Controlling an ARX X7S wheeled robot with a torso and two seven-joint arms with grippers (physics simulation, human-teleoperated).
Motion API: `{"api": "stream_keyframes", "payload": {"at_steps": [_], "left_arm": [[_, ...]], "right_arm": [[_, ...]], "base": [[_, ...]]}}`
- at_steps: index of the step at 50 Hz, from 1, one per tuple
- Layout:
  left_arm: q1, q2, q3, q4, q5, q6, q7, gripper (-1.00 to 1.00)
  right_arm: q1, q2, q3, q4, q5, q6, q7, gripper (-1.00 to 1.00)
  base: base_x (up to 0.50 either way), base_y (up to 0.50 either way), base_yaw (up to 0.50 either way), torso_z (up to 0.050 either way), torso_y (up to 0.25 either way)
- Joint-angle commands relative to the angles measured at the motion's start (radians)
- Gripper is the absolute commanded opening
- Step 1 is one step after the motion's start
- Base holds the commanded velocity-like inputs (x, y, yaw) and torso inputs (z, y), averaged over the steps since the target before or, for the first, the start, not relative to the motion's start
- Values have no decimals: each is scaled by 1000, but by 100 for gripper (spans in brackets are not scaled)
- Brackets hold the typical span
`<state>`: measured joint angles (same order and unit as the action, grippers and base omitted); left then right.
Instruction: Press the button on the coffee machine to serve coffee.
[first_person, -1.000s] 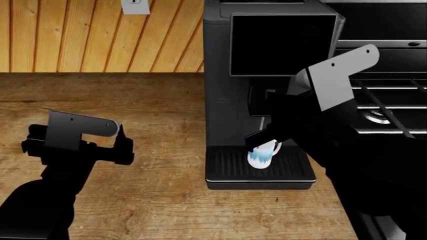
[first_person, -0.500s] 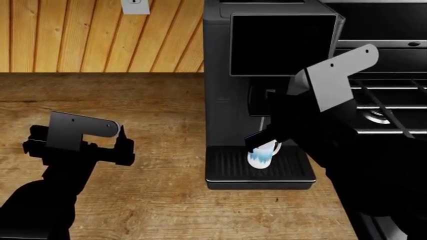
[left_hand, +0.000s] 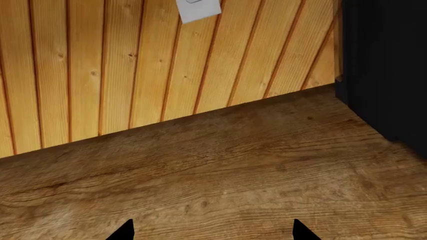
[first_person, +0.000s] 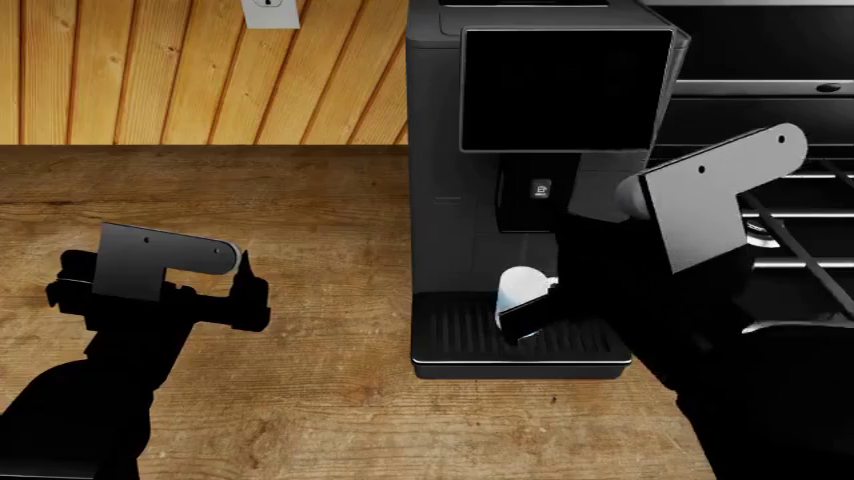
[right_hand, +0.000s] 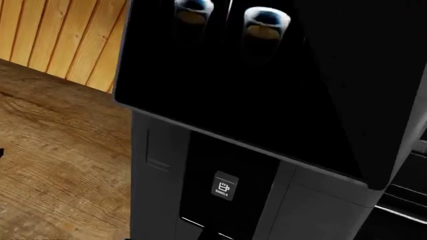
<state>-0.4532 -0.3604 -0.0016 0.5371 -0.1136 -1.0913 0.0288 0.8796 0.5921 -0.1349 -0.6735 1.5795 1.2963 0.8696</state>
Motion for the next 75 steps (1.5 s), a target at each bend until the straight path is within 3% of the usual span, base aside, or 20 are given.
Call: {"api": "stream_keyframes", "payload": {"at_steps": [1, 8, 16, 22, 23, 41, 60, 75], "left_arm": [[4, 3, 1, 7, -4, 14, 14, 100], [8, 4, -1, 10, -6, 15, 12, 100], [13, 6, 0, 5, -7, 22, 8, 100], [18, 3, 0, 6, -10, 25, 10, 100], [18, 3, -1, 5, -11, 27, 10, 100], [39, 2, 1, -2, -13, 48, 6, 100], [103, -4, 6, -57, 2, 133, -8, 100], [134, -3, 8, -103, 7, 199, -15, 100]], "right_arm": [[-66, 38, 61, -64, 54, -19, 54, -100], [-130, 81, 112, -97, 44, -45, 59, -100], [-336, 103, 222, -162, -125, -113, -67, -100], [-398, 135, 270, -181, -156, -135, -93, -100], [-409, 137, 279, -182, -158, -141, -99, 100], [-593, 170, 393, -190, -266, -213, -196, 100], [-853, 121, 435, -140, -544, -379, -390, 100], [-882, 93, 403, -100, -598, -429, -439, 100]], "base": [[0, 0, 0, 0, 0], [0, 0, 0, 0, 0], [0, 0, 0, 0, 0], [0, 0, 0, 0, 0], [0, 0, 0, 0, 0], [0, 0, 0, 0, 0], [0, 0, 0, 0, 0], [0, 0, 0, 0, 0]]}}
